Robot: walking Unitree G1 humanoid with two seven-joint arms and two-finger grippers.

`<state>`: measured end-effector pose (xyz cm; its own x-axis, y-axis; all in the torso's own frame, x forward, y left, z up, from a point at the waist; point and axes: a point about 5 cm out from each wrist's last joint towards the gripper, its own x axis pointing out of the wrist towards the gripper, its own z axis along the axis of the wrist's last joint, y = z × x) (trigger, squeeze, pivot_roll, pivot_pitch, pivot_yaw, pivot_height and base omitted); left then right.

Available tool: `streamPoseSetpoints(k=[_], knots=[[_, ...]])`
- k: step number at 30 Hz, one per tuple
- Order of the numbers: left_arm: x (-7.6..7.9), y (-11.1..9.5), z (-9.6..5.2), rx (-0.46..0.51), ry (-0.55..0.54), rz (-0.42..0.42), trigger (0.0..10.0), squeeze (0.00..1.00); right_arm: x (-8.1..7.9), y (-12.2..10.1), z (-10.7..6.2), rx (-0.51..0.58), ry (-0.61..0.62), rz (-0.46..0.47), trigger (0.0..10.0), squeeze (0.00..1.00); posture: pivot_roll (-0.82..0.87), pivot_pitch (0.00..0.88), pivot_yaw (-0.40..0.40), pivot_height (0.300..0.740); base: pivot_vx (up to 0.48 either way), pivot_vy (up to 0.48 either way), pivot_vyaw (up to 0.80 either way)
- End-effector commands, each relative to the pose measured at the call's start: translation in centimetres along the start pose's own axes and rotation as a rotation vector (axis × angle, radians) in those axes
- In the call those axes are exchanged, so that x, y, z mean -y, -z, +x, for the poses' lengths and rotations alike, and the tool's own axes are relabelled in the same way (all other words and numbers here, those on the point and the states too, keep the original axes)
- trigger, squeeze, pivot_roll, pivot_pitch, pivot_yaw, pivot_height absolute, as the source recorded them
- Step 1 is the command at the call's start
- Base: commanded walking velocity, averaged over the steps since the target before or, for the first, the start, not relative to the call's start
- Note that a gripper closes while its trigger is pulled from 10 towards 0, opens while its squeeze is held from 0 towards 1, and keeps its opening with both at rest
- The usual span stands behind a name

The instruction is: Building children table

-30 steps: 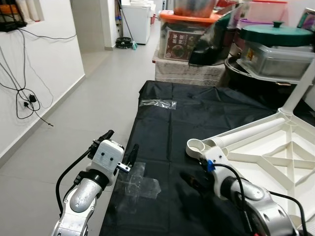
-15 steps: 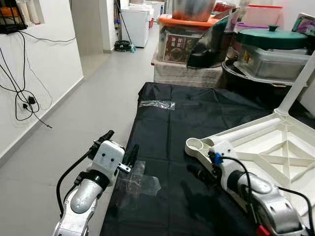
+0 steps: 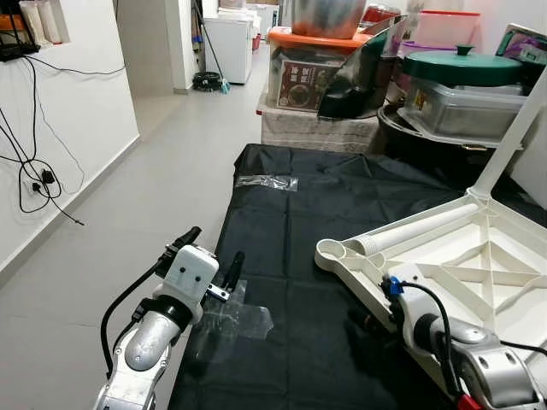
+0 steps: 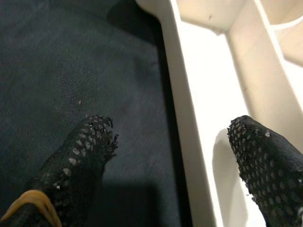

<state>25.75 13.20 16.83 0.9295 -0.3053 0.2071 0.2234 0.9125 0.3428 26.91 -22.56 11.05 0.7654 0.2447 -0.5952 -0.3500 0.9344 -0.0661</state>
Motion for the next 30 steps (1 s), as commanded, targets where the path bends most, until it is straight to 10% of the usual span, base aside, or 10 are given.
streamPoseSetpoints(k=[1, 3, 4, 6, 7, 20, 30], knots=[[0.1, 0.4, 0.1, -0.013, -0.002, 0.005, 10.0, 0.0, 0.1, 0.8, 0.0, -0.037, -0.024, 0.017, 10.0, 0.0, 0.04, 0.0, -0.085, 0.74, 0.0, 0.0, 0.0], [0.1, 0.4, 0.1, -0.012, -0.003, 0.006, 10.0, 0.0, 0.1, 1.3, 0.2, -0.061, -0.034, 0.024, 9.0, 0.0, 0.04, 0.0, -0.086, 0.74, 0.0, 0.0, 0.0], [0.1, 0.5, 0.1, -0.012, -0.003, 0.008, 10.0, 0.0, 0.1, 2.0, 0.4, -0.092, -0.047, 0.037, 4.2, 0.0, 0.04, 0.0, -0.087, 0.74, 0.0, 0.0, 0.0], [0.1, 0.5, 0.2, -0.012, -0.003, 0.009, 10.0, 0.0, 0.1, 2.5, 0.5, -0.112, -0.054, 0.047, 4.2, 0.0, 0.04, 0.0, -0.088, 0.74, 0.0, 0.0, 0.0], [0.1, 0.5, 0.2, -0.012, -0.004, 0.011, 10.0, 0.0, 0.2, 3.1, 0.6, -0.137, -0.066, 0.048, 0.0, 0.0, 0.04, 0.0, -0.09, 0.74, 0.0, 0.0, 0.0], [0.2, 0.7, 0.4, -0.017, -0.004, 0.022, 10.0, 0.0, 1.6, 4.3, -0.1, -0.204, -0.269, -0.188, 0.0, 0.0, 0.05, 0.0, -0.101, 0.74, 0.0, 0.0, 0.0], [0.3, 1.0, 0.3, -0.026, 0.002, 0.029, 10.0, 0.0, -2.8, 5.7, -4.8, -0.207, -0.781, -0.56, 0.0, 0.0, 0.04, 0.0, -0.097, 0.74, 0.0, 0.0, 0.0]])
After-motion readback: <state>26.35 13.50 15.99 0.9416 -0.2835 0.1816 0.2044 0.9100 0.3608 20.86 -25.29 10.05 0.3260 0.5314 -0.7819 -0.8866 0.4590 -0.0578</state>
